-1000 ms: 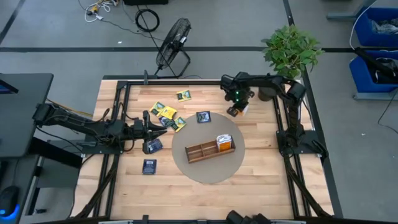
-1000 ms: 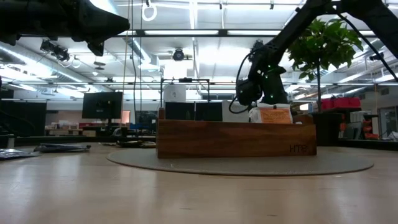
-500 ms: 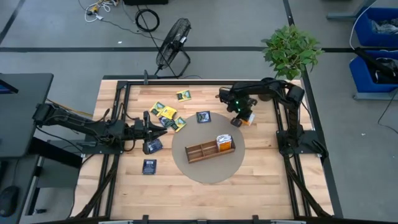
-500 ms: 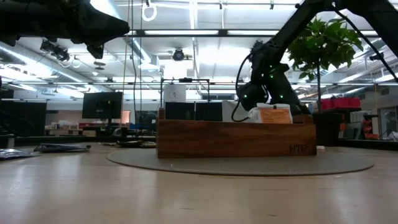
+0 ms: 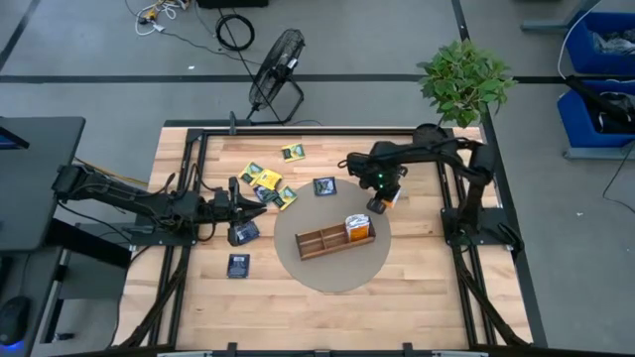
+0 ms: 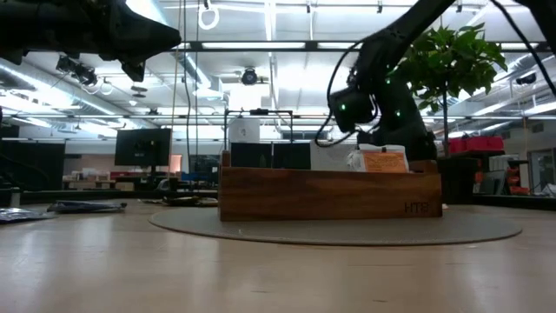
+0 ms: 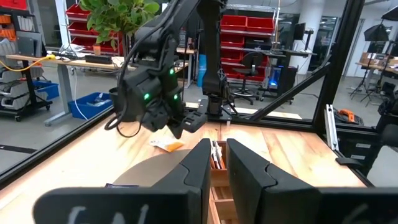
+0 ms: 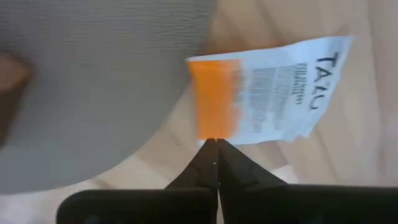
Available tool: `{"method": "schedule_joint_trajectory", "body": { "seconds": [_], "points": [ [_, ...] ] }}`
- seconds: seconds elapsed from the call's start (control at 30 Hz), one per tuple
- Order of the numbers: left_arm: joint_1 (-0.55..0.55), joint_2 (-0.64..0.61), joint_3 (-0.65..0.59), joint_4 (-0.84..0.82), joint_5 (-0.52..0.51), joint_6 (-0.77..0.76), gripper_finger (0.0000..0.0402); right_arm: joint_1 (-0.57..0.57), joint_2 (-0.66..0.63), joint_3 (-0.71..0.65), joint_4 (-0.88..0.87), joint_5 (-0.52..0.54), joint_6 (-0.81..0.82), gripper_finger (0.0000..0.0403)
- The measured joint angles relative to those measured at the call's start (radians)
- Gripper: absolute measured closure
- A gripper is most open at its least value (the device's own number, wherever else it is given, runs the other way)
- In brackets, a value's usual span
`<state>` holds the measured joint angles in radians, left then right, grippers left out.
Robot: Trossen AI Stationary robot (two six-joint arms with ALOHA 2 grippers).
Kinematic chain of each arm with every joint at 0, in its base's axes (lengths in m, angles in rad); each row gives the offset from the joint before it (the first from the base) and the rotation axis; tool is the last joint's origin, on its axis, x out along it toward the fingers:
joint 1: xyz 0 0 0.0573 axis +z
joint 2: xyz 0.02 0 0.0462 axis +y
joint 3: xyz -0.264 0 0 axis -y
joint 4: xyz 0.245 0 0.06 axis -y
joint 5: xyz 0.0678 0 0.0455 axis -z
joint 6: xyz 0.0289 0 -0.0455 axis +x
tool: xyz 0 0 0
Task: Pick & Place Tea
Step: Put the orange tea bag into the right section of the wooden organizer
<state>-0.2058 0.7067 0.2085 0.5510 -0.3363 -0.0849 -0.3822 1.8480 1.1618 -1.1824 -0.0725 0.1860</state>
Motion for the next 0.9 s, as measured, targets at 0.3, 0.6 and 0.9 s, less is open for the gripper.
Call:
{"method": "schedule_joint_trajectory", "body": {
  "seconds": [0.3,0.6,0.9],
  "points": [
    [0.0,0.0,0.0,0.001,0.0,0.001,0.0348,-0.008,-0.06,0.001,0.079,0.176,0.018,0.0376],
    [0.0,0.0,0.0,-0.014,0.0,-0.002,0.0348,-0.057,-0.06,-0.033,0.119,0.169,0.016,0.0239],
    [0.0,0.0,0.0,-0.025,0.0,-0.007,0.0348,-0.109,-0.062,-0.114,0.175,0.155,-0.035,0.0157]
  ]
}}
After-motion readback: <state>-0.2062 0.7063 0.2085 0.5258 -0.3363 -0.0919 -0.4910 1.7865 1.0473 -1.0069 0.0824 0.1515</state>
